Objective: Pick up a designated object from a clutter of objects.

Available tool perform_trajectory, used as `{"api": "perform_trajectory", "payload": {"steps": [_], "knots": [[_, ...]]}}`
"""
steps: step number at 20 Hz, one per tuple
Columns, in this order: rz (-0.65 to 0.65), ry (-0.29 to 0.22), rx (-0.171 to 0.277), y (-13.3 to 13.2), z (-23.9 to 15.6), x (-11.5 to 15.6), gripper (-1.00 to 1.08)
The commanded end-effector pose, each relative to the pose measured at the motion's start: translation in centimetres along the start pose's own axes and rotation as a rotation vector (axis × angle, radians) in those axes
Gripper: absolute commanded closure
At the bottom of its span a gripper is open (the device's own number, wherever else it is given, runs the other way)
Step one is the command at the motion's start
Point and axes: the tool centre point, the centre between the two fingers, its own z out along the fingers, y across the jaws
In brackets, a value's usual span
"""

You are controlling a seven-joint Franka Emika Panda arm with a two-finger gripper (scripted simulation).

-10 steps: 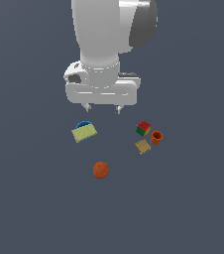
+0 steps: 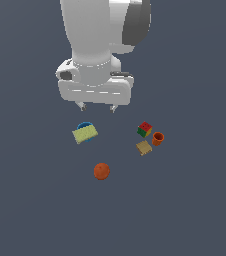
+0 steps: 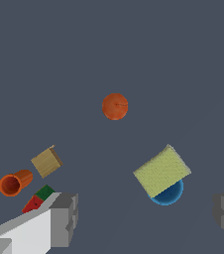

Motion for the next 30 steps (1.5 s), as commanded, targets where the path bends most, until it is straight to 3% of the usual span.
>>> {"api": "perform_trajectory", "payload": {"steps": [1, 16, 30], "knots": [[0.015, 0.001, -0.002, 0.7, -0.2, -0.1, -0.92], [-0.019, 0.0, -0.006, 0.4, 2.9, 2.3, -0.92], [-0.121, -0.004, -0.006, -0.6, 14.1, 8.1, -0.92]]}}
